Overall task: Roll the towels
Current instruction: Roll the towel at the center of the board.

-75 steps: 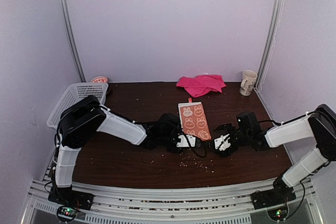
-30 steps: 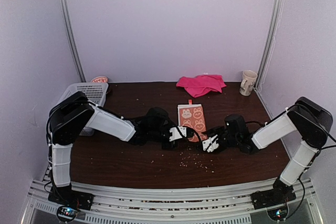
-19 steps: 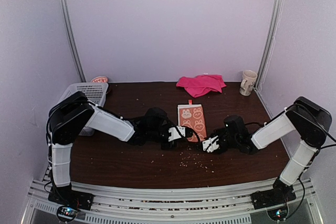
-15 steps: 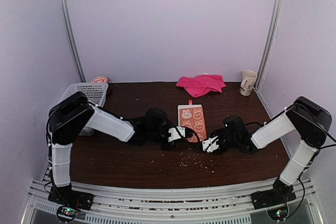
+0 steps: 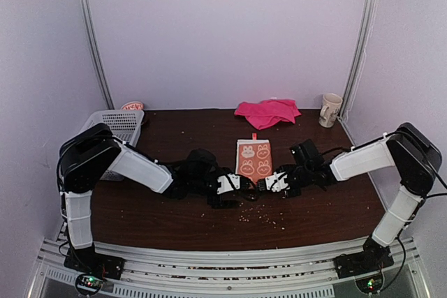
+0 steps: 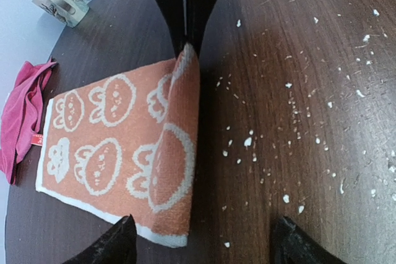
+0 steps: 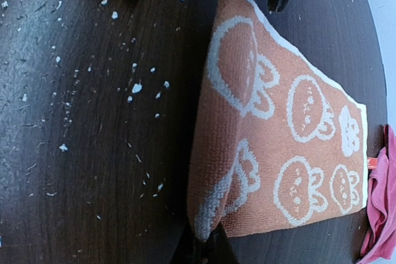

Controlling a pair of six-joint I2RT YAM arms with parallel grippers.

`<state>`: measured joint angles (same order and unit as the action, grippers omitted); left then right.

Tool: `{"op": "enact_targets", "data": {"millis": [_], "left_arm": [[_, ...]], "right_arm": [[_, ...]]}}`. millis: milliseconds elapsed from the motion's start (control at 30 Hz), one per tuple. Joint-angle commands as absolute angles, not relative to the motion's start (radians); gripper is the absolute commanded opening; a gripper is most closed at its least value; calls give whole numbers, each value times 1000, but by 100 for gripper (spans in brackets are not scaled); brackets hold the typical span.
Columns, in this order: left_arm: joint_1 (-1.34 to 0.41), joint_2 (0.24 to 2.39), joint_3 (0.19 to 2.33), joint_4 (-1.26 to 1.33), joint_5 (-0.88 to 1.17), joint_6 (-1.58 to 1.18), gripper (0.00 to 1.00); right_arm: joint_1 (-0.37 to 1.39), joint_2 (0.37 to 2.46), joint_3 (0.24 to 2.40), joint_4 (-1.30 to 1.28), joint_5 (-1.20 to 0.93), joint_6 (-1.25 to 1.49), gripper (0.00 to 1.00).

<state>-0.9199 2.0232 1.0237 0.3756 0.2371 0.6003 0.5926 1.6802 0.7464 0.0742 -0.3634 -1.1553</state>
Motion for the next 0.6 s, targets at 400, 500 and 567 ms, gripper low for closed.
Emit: {"op": "enact_targets", "data": {"millis": [400, 500, 567], "left_arm": [[-914, 2054, 1093, 407, 248, 630, 68], [-914, 2066, 1109, 401, 269, 627, 65], [-914, 2077, 1127, 383, 274, 629, 65]], "right_arm": [[502, 1841, 1083, -547, -532, -1102, 3], [488, 1864, 1126, -604, -562, -1102, 3], [477, 1878, 1150, -641, -584, -1104, 3]]}}
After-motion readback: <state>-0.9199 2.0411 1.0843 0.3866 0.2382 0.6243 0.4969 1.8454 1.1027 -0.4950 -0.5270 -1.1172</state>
